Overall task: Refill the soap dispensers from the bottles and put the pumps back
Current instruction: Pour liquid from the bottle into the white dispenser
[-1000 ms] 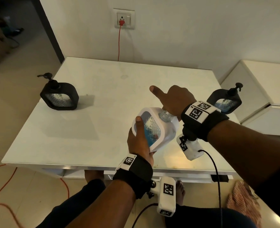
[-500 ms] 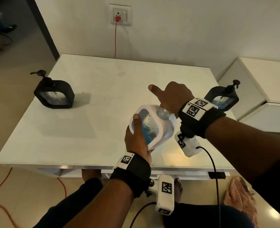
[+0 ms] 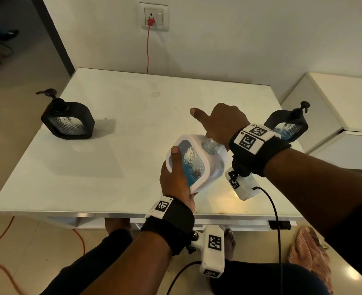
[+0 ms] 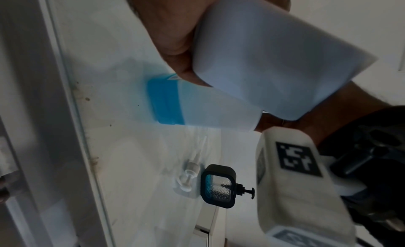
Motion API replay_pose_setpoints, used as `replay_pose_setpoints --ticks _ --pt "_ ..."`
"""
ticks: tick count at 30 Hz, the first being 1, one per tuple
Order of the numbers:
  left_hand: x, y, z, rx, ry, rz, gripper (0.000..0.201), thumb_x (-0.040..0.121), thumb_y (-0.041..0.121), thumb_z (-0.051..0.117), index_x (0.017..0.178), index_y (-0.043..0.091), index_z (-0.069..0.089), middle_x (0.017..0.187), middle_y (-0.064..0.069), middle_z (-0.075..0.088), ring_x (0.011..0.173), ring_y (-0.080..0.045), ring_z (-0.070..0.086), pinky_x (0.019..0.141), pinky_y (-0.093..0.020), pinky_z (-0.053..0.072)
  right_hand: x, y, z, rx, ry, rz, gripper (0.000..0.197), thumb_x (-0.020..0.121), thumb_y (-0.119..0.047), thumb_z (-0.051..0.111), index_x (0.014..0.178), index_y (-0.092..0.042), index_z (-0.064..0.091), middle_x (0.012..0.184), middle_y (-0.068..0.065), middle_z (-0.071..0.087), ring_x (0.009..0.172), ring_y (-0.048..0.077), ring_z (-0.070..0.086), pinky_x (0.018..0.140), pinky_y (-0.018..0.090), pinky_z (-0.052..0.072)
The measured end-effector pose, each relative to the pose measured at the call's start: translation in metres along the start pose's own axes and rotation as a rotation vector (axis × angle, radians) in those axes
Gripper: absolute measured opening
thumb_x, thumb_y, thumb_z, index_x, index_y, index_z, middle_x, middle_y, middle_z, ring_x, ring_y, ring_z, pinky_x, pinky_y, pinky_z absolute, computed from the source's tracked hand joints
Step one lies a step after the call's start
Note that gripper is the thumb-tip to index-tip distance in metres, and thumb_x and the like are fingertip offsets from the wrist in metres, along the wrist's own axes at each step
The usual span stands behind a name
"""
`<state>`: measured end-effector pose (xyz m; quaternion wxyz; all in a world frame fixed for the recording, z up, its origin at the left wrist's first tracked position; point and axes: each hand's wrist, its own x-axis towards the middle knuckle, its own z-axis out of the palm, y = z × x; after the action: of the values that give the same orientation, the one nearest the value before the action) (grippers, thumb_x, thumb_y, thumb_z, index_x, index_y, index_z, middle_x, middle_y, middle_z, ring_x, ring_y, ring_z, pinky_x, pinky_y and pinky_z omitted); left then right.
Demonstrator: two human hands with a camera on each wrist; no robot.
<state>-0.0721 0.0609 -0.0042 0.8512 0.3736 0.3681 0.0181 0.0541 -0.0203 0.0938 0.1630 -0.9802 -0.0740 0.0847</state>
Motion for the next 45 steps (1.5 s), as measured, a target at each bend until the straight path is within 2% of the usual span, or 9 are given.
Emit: replay_pose_setpoints --ticks 6,9,15,19,23,29,34,38,45 --pt "-0.002 0.002 0.000 0.000 -0.013 0.005 0.088 0.061 0.079 0.064 0.139 0.039 0.058 0.128 -0.002 0.071 0.113 -0.031 0.070 0.094 -0.057 0.061 -0.002 -0.002 -0.014 0.106 -0.151 0.040 0.092 0.084 -0.088 0.028 0.073 -0.009 0.073 0.069 0.000 0.073 0.065 0.023 0.067 0.082 0.043 0.060" --pt "-0.001 0.002 0.000 0.009 -0.004 -0.005 0.087 0.061 0.080 0.063 0.138 0.040 0.058 0.129 -0.002 0.071 0.114 -0.031 0.069 0.094 -0.057 0.061 -0.002 -0.003 -0.011 0.068 -0.128 0.025 0.094 0.085 -0.087 0.028 0.078 -0.006 0.073 0.076 0.005 0.075 0.060 0.023 0.064 0.082 0.043 0.059" --pt "0.002 0.000 0.000 0.002 0.030 -0.026 0.057 0.090 0.070 0.062 0.137 0.037 0.059 0.124 -0.003 0.072 0.111 -0.031 0.071 0.088 -0.053 0.064 0.001 0.001 0.002 -0.010 0.004 -0.006 0.089 0.086 -0.086 0.031 0.080 -0.006 0.069 0.079 0.006 0.075 0.066 0.026 0.067 0.080 0.044 0.060" --pt "0.001 0.001 0.000 0.005 0.007 -0.022 0.066 0.082 0.075 0.063 0.137 0.039 0.059 0.127 -0.003 0.072 0.113 -0.031 0.070 0.090 -0.055 0.063 -0.001 -0.002 -0.004 0.040 -0.052 0.012 0.096 0.084 -0.089 0.027 0.082 -0.004 0.072 0.082 0.007 0.076 0.066 0.027 0.067 0.080 0.046 0.060" --pt "0.001 0.000 0.000 0.009 -0.003 -0.023 0.056 0.089 0.071 0.061 0.135 0.040 0.059 0.127 -0.002 0.072 0.114 -0.032 0.070 0.092 -0.057 0.062 -0.002 -0.003 -0.013 0.111 -0.126 0.021 0.096 0.086 -0.087 0.026 0.077 -0.004 0.073 0.080 0.005 0.077 0.066 0.024 0.067 0.082 0.045 0.059" --pt "0.005 -0.002 0.001 -0.006 0.019 -0.013 0.058 0.089 0.071 0.063 0.137 0.039 0.059 0.127 -0.003 0.072 0.113 -0.032 0.070 0.091 -0.057 0.062 0.001 0.000 0.000 -0.008 0.008 -0.008 0.097 0.084 -0.088 0.027 0.081 -0.002 0.072 0.078 0.007 0.076 0.063 0.025 0.066 0.081 0.044 0.059" --pt "0.004 -0.003 0.001 -0.003 0.014 -0.007 0.080 0.069 0.080 0.065 0.137 0.039 0.058 0.128 -0.004 0.071 0.114 -0.032 0.070 0.092 -0.058 0.061 -0.001 0.000 -0.001 -0.002 0.006 -0.016 0.096 0.084 -0.089 0.027 0.079 -0.004 0.071 0.076 0.006 0.075 0.065 0.025 0.067 0.080 0.044 0.059" --pt "0.004 0.000 0.000 0.009 0.010 0.002 0.056 0.090 0.070 0.061 0.135 0.038 0.060 0.126 -0.003 0.072 0.113 -0.032 0.070 0.093 -0.058 0.061 -0.001 -0.004 -0.012 0.067 -0.098 0.014 0.099 0.084 -0.089 0.023 0.081 -0.004 0.074 0.080 0.006 0.076 0.064 0.024 0.066 0.084 0.045 0.059" --pt "0.006 -0.002 -0.001 0.001 0.009 -0.015 0.058 0.089 0.072 0.063 0.136 0.038 0.059 0.126 -0.003 0.073 0.111 -0.031 0.072 0.089 -0.057 0.063 -0.002 -0.002 -0.004 -0.039 -0.003 -0.015 0.099 0.086 -0.087 0.023 0.083 -0.002 0.074 0.079 0.008 0.076 0.053 0.022 0.059 0.080 0.043 0.059"
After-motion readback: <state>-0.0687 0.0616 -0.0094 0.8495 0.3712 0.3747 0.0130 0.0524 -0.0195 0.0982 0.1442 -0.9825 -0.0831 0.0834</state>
